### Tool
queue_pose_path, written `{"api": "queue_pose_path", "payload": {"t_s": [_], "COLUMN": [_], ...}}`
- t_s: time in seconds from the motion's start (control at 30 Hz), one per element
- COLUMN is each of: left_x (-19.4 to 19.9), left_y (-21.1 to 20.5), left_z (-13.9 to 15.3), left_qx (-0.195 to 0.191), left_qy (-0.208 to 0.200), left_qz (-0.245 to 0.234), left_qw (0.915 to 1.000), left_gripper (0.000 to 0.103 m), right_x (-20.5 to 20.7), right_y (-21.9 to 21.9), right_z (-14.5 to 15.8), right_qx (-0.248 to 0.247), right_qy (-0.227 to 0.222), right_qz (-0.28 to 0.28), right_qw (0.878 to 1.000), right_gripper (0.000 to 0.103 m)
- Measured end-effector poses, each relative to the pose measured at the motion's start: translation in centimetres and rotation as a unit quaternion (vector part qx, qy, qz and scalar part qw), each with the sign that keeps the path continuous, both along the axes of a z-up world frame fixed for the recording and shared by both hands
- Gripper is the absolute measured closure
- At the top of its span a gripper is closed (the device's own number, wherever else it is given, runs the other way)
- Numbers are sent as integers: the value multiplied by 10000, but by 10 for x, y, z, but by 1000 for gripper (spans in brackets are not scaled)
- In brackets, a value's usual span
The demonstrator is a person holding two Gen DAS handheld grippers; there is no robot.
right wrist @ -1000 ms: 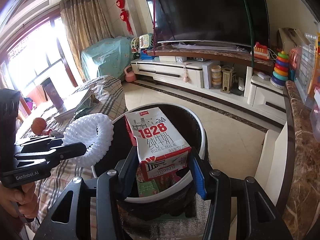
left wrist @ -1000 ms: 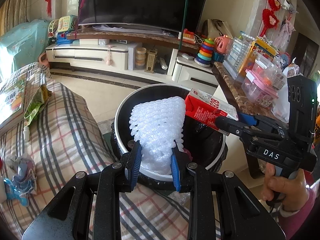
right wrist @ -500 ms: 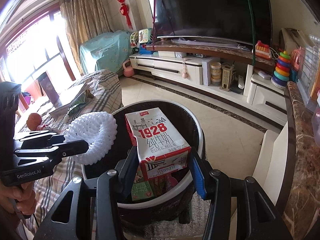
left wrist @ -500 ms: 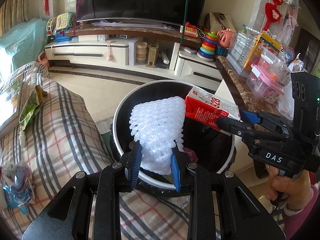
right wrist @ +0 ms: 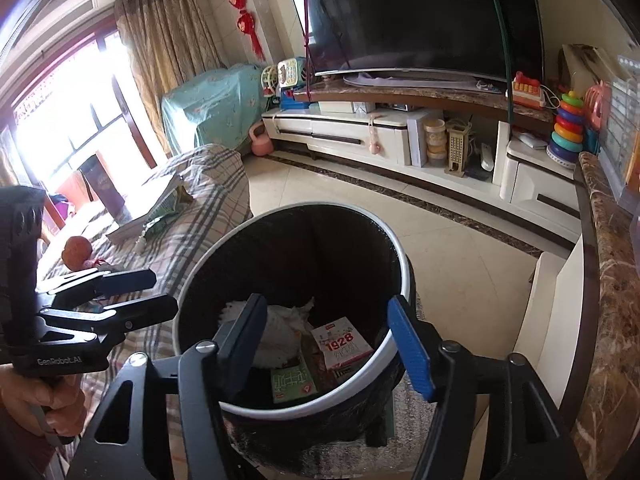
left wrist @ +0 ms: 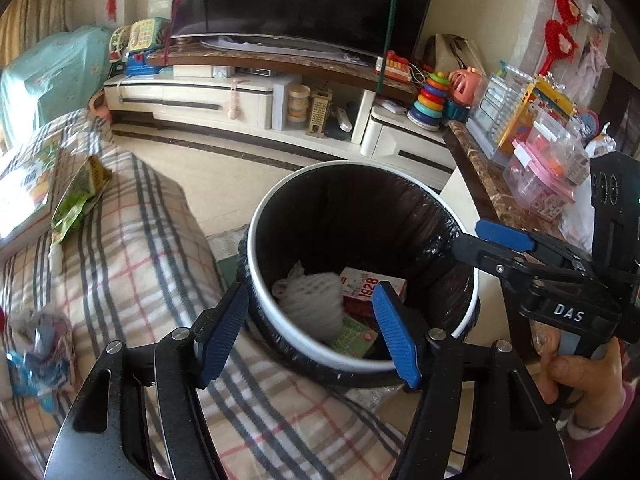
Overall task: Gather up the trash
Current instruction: 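Open both tools to drop the foam sleeve and red-white carton into the bin, then move both tools back over the bed toward the blue bag and crumpled paper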
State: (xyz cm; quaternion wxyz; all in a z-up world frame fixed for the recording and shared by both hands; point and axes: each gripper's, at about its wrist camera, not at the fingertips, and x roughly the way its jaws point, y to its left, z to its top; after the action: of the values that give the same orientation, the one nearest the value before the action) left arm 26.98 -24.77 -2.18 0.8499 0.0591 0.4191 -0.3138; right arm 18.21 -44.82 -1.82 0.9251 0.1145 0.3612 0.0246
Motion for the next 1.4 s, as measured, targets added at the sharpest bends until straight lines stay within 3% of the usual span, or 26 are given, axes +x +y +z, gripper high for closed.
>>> {"api": "queue_pose_path", "payload": {"t_s": [0.13, 0.33, 0.53, 1.0, 1.2, 1.3, 1.4], "left_x": [-9, -33, -58, -90, -104, -109, -113], "left_y": [22, 62, 107, 196, 237, 254, 268], "left_z": [-1, 1, -5, -22, -32, -38, -40], "left_qx": [-192, -402, -486, -496, -528, -521, -518], "left_qy": [78, -12, -166, -46, 10, 72, 90], "left_qz": [206, 520, 1002, 1816, 2242, 2412, 2551], "left_qw": [9996, 9978, 9936, 9821, 9731, 9690, 9655], "left_gripper": [34, 30, 28, 28, 28, 28, 28], "right_x": [-9, -23, -35, -49, -49, -45, -41], "right_y": [7, 28, 58, 139, 173, 188, 205], "right_z": [2, 10, 11, -6, -10, -12, -16], "right_qx": [237, 470, 862, 984, 986, 1227, 1108], "right_qy": [-136, -329, -386, -128, -185, -231, -131], "right_qz": [53, 143, 363, 985, 1343, 1607, 1719], "right_qw": [9996, 9982, 9949, 9902, 9858, 9791, 9788], "right_gripper": [15, 7, 6, 1, 1, 0, 0]}}
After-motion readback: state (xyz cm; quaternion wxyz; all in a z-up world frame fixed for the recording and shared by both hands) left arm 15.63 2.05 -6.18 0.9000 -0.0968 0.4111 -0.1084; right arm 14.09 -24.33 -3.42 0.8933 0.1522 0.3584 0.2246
